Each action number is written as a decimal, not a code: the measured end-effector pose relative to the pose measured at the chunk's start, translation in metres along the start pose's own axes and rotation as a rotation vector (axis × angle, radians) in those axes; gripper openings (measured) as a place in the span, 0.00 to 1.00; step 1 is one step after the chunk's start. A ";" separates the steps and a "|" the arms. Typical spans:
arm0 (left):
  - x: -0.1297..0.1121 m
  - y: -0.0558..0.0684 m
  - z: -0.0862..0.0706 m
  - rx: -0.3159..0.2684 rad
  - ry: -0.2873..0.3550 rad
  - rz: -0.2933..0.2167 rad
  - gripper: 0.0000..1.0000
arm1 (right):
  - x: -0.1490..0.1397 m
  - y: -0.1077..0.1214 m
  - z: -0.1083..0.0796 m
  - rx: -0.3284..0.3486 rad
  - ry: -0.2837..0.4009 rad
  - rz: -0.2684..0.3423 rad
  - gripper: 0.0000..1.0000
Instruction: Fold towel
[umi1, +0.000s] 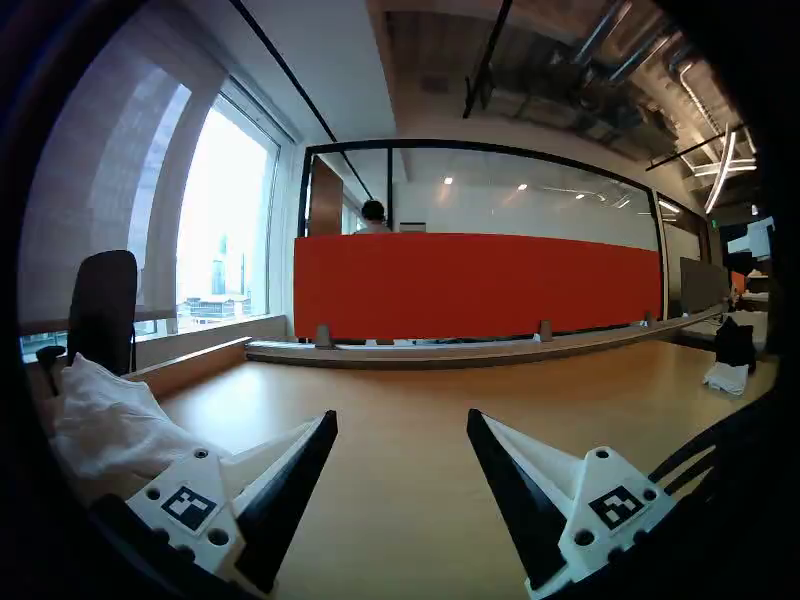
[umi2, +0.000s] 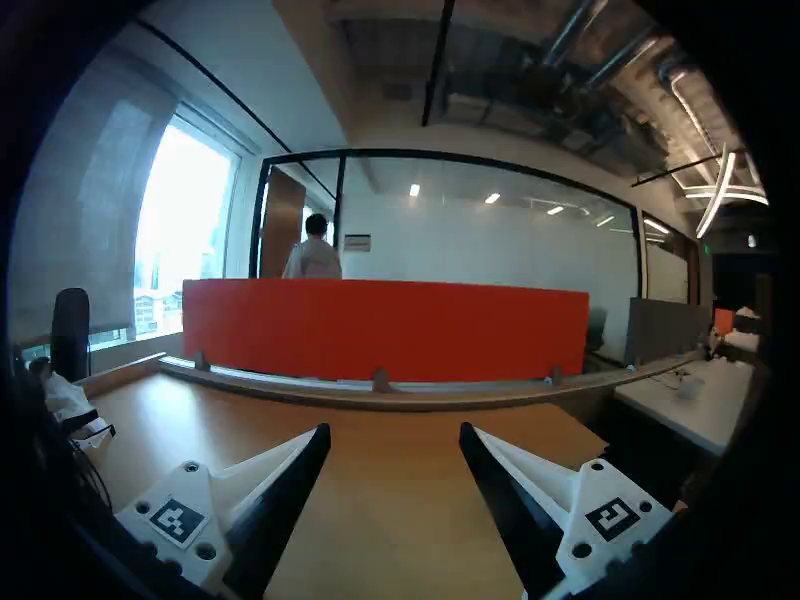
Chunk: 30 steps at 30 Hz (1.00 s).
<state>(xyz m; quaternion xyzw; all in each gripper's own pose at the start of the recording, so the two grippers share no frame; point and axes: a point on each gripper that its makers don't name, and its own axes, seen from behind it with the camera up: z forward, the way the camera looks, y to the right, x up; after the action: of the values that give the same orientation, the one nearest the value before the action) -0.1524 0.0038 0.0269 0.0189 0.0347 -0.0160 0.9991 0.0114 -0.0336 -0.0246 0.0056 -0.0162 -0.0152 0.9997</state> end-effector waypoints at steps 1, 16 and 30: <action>0.000 0.000 0.000 0.000 0.000 0.000 0.96 | 0.001 0.001 0.000 -0.002 0.003 0.001 1.00; -0.002 0.000 -0.001 0.000 0.000 0.000 0.96 | 0.010 0.032 0.001 -0.041 0.059 0.005 1.00; -0.004 0.001 -0.002 0.001 0.001 0.000 0.96 | -0.008 0.045 0.010 -0.031 0.085 0.048 1.00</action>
<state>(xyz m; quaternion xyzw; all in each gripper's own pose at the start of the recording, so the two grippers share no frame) -0.1561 0.0052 0.0249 0.0194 0.0350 -0.0159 0.9991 0.0044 0.0115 -0.0147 -0.0095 0.0264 0.0086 0.9996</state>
